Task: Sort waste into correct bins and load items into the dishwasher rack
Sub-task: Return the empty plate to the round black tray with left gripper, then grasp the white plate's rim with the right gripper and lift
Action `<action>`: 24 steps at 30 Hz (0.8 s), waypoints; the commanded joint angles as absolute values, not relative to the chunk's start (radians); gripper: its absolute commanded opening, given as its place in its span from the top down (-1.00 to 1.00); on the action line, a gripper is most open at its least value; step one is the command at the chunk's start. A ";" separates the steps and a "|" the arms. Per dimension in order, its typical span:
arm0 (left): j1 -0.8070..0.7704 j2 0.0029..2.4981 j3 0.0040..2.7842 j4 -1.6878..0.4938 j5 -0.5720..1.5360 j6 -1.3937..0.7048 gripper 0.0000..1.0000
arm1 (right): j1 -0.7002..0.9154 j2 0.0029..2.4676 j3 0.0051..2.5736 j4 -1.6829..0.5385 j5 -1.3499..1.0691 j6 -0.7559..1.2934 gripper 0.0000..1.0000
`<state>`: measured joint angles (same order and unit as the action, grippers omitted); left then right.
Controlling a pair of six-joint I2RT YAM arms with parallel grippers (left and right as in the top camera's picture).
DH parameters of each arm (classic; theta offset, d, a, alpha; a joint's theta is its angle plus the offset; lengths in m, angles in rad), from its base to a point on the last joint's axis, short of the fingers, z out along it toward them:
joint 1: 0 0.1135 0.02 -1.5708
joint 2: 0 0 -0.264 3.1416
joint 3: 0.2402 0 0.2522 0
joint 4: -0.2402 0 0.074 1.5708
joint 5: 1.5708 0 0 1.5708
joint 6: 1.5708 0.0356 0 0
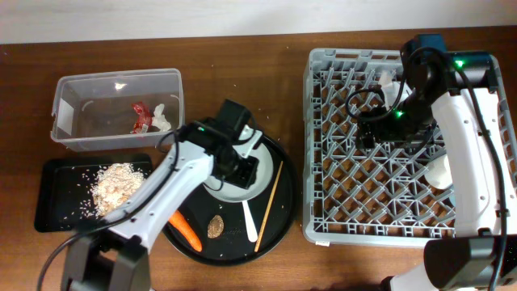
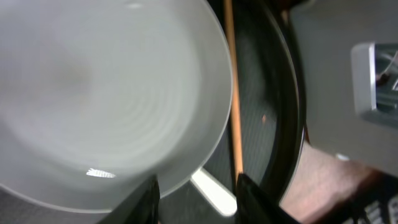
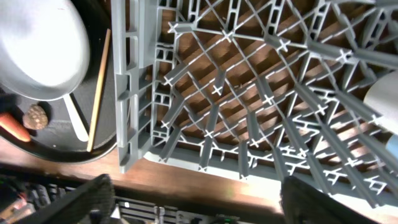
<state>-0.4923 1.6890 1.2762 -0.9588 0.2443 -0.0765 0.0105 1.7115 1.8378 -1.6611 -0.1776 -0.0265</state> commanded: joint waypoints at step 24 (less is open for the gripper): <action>0.241 1.354 1.309 -1.270 0.217 -0.083 -0.35 | 0.571 2.034 1.839 -1.393 -0.134 0.290 -0.62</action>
